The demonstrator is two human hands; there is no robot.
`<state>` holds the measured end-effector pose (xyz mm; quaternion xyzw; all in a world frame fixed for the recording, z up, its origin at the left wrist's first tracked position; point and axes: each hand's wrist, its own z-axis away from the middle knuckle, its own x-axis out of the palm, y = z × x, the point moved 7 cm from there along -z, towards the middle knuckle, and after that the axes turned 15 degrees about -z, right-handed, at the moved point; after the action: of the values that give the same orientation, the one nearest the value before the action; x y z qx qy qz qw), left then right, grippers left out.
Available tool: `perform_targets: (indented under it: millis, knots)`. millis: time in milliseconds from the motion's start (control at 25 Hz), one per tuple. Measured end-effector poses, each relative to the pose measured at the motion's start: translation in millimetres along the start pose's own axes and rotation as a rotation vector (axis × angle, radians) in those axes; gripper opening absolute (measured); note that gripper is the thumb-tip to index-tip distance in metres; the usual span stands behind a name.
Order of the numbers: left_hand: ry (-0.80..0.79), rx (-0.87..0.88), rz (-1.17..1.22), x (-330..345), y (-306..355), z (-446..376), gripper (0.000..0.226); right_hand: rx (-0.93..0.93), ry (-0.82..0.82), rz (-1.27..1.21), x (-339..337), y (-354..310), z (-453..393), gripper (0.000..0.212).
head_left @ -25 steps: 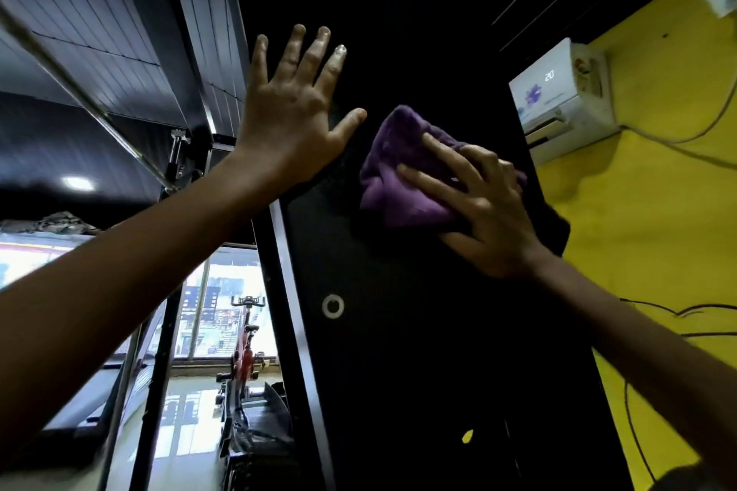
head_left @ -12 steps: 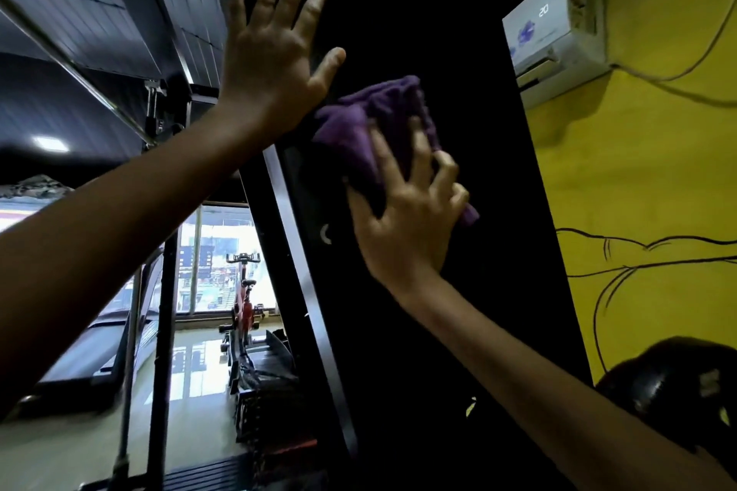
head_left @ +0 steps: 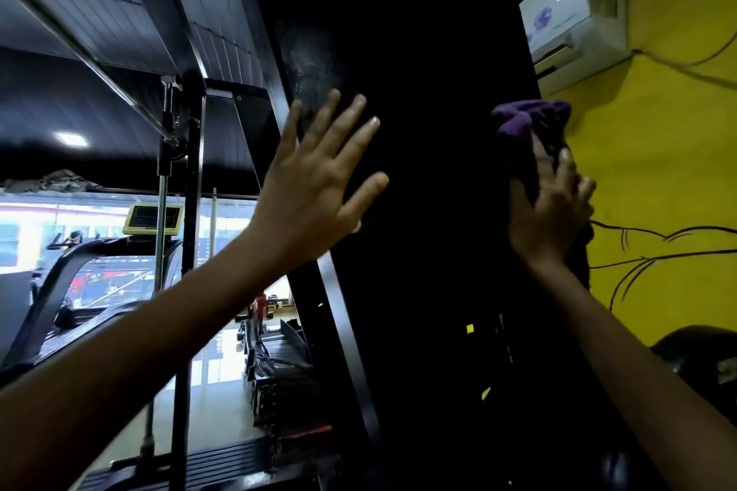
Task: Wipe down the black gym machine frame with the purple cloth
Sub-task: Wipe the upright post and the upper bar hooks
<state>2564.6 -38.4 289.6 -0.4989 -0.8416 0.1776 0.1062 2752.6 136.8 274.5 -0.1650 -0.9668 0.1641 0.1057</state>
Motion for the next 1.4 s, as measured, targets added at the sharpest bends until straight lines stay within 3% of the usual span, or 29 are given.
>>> perform_targets:
  millis: [40,80,120,200,240,280,360,480,560,600,720,760,800,840,960,1040,1080,1120,1200,1320,1400]
  knots:
    - [0.008,0.021,-0.014,3,10,15,0.064,0.159,0.037,0.005,3,0,15,0.086]
    - [0.016,0.023,-0.025,6,18,27,0.063,0.152,0.034,0.012,6,-11,30,0.083]
    - [0.026,0.012,-0.024,8,24,36,0.062,-0.035,-0.017,0.023,11,-27,45,0.075]
    - [0.053,0.007,-0.007,10,35,48,0.064,-0.616,-0.281,0.094,23,-45,79,0.061]
    - [0.069,0.022,-0.004,11,40,53,0.065,-0.815,-0.404,0.101,21,-42,82,0.057]
    - [0.086,0.041,-0.008,11,44,58,0.064,-0.876,-0.46,0.104,17,-31,74,0.056]
    - [0.111,0.069,-0.023,11,48,67,0.059,-0.666,-0.324,0.086,5,-5,44,0.061]
    - [0.129,0.06,0.004,12,49,72,0.055,0.05,-0.015,-0.014,-13,28,24,0.075]
    - [0.134,0.034,0.036,14,50,74,0.053,0.389,0.062,0.023,-4,24,49,0.073]
    - [0.14,0.025,0.049,14,50,74,0.053,0.394,0.046,0.054,2,10,65,0.07]
    - [0.163,0.022,0.055,15,50,73,0.05,-0.105,-0.193,0.103,18,-23,109,0.066]
    - [0.167,0.025,0.049,15,49,74,0.05,-0.227,-0.264,0.136,17,-18,113,0.064]
    - [0.168,0.029,0.035,15,48,74,0.05,-0.231,-0.297,0.142,12,-7,105,0.064]
    - [0.164,0.036,0.019,14,48,74,0.049,-0.111,-0.249,0.136,3,9,92,0.066]
    - [0.137,0.068,0.001,12,47,75,0.048,0.479,-0.059,0.087,-14,48,72,0.059]
    - [0.118,0.077,0.036,10,45,75,0.048,0.659,-0.005,0.042,-10,40,79,0.056]
    - [0.11,0.072,0.061,9,44,77,0.048,0.663,0.0,0.028,-4,29,91,0.057]
    - [0.1,0.062,0.084,9,43,79,0.048,0.603,-0.015,0.045,3,15,108,0.058]
    - [0.072,0.041,0.118,10,43,82,0.051,0.282,-0.043,0.112,13,-20,151,0.064]
    - [0.047,0.023,0.169,8,45,82,0.052,-0.218,-0.302,0.131,17,-40,200,0.059]
    - [0.032,0.031,0.179,7,44,82,0.052,-0.429,-0.435,0.176,3,-12,214,0.054]
